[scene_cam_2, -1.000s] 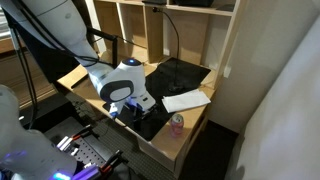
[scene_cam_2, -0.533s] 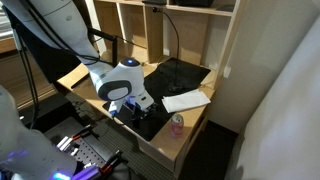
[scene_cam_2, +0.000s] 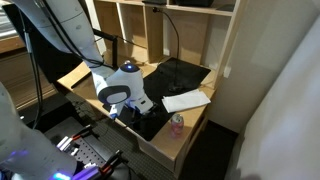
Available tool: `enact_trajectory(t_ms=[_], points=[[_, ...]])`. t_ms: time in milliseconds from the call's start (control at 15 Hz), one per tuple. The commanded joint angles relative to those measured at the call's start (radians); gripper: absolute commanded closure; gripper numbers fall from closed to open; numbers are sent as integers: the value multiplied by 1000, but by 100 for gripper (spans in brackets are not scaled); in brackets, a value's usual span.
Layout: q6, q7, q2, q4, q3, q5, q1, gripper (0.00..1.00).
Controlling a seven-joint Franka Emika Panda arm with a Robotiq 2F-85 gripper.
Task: Press a key on the bottom right side of the keyboard
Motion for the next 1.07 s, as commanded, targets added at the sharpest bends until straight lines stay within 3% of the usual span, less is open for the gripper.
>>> enact_trajectory(t_ms=[0, 133, 667, 1000], points=[[39, 26, 36, 11, -46, -4, 46, 0], [52, -3, 24, 8, -14, 62, 27, 0], [151, -4, 119, 23, 59, 132, -20, 0], [77, -3, 55, 23, 28, 110, -16, 0]])
